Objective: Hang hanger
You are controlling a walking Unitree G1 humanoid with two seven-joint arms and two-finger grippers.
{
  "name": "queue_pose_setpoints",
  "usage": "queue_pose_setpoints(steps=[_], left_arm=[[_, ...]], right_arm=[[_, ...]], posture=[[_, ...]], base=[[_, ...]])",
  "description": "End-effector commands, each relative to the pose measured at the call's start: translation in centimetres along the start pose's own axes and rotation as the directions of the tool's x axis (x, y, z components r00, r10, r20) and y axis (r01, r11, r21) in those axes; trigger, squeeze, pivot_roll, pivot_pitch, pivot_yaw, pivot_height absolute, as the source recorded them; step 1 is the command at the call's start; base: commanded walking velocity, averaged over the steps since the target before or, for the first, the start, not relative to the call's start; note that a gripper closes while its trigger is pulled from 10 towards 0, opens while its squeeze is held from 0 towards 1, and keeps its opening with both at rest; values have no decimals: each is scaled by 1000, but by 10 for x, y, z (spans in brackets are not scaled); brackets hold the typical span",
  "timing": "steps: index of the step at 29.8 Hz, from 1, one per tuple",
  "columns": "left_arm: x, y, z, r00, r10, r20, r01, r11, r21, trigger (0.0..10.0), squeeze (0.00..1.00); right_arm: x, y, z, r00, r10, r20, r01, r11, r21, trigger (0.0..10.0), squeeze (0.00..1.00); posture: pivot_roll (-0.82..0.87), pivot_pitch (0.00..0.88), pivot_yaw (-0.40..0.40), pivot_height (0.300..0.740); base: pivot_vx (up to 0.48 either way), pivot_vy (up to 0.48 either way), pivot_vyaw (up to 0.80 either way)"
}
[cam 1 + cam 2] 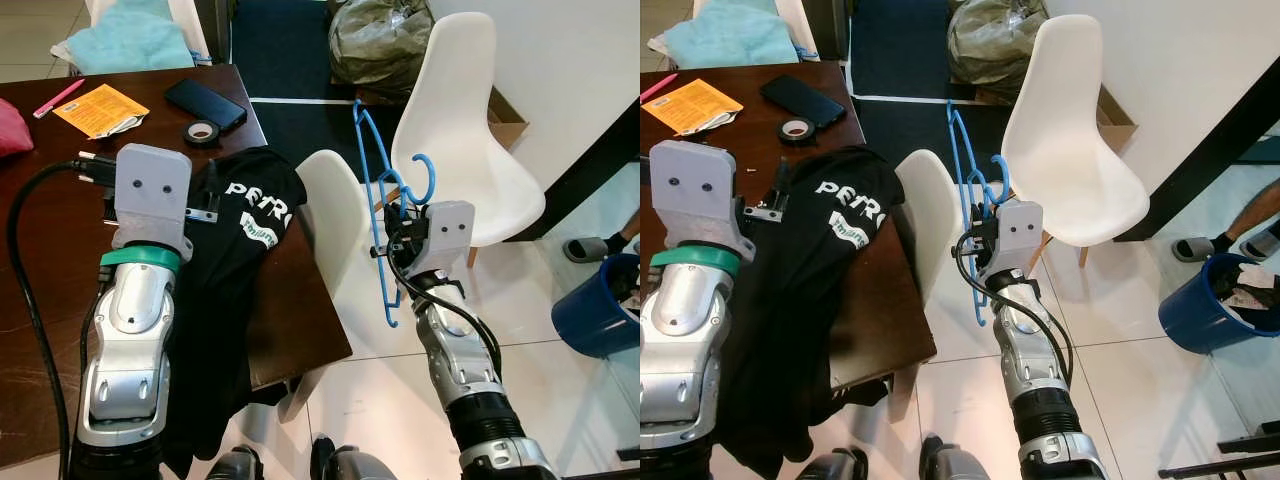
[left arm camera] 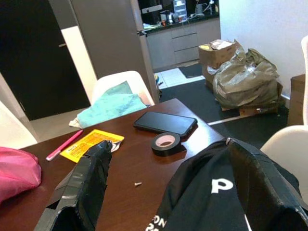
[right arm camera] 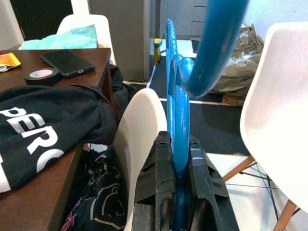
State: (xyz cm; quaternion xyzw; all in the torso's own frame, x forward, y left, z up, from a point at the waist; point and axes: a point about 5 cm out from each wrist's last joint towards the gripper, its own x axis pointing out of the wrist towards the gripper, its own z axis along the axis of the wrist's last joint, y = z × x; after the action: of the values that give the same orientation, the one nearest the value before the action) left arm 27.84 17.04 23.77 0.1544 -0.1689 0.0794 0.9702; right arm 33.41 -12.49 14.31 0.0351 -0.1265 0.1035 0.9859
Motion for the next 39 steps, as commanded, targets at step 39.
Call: queue_pose_setpoints(steps=[39], left_arm=[[-2, -12, -9, 999, -45, -18, 45, 999, -1, 10000, 0]], right_arm=[[-12, -10, -9, 998, -39, -58, 39, 999, -13, 10000, 0]], posture=[[91, 58, -47, 740]], base=[[-375, 0, 0]])
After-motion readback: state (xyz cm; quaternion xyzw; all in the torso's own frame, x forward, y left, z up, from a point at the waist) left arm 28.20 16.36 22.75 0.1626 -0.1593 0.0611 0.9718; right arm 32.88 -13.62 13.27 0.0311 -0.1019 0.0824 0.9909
